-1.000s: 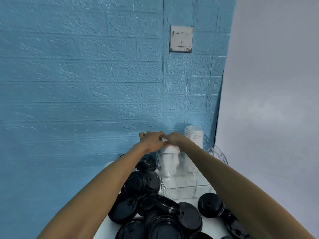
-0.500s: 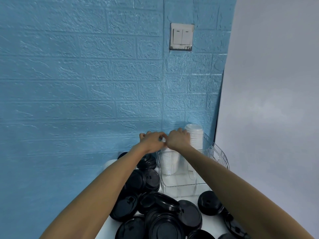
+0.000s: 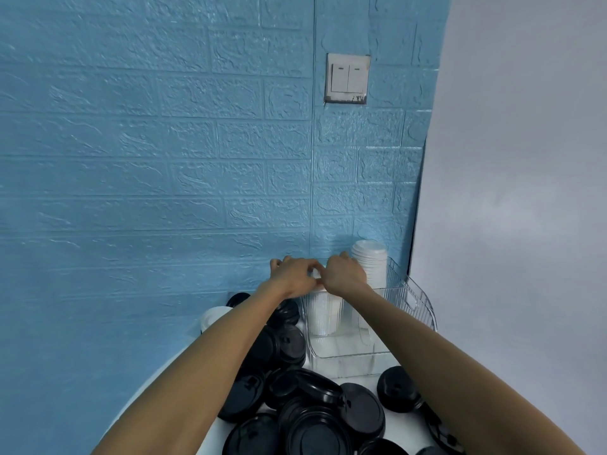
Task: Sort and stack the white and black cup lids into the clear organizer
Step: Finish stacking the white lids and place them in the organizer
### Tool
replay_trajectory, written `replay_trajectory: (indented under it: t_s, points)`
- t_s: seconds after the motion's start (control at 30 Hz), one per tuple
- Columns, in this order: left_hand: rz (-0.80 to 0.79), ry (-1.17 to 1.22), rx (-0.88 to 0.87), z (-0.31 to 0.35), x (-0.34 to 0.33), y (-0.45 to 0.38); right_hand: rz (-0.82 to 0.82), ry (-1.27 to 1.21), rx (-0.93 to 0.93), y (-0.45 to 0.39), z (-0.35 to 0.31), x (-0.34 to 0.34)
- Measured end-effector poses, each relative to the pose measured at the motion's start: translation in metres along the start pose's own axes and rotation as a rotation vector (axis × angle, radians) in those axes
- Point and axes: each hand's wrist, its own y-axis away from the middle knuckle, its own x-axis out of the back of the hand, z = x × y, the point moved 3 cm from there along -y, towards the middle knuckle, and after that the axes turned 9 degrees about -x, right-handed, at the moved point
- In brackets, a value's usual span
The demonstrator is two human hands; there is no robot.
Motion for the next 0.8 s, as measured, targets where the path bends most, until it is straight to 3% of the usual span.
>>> replay_trajectory:
  t_s: [0.3, 0.53, 0.67, 0.8]
  points:
    - [0.082, 0.220, -0.023, 0.000, 0.014, 0.023, 0.088, 0.112, 0.141, 0.017, 0.006, 0.008]
    - [0.264, 0.377, 0.002, -0.022, 0.075, 0.069, 0.165, -0.115, 0.321, 0.047, -0.039, 0.055]
    - [0.328, 0.380, 0.095, -0.060, 0.094, 0.108, 0.062, -0.293, 0.417, 0.070, -0.079, 0.056]
    - [0.299, 0.381, 0.232, -0.106, 0.076, 0.154, -0.106, -0.311, 0.485, 0.091, -0.111, 0.024]
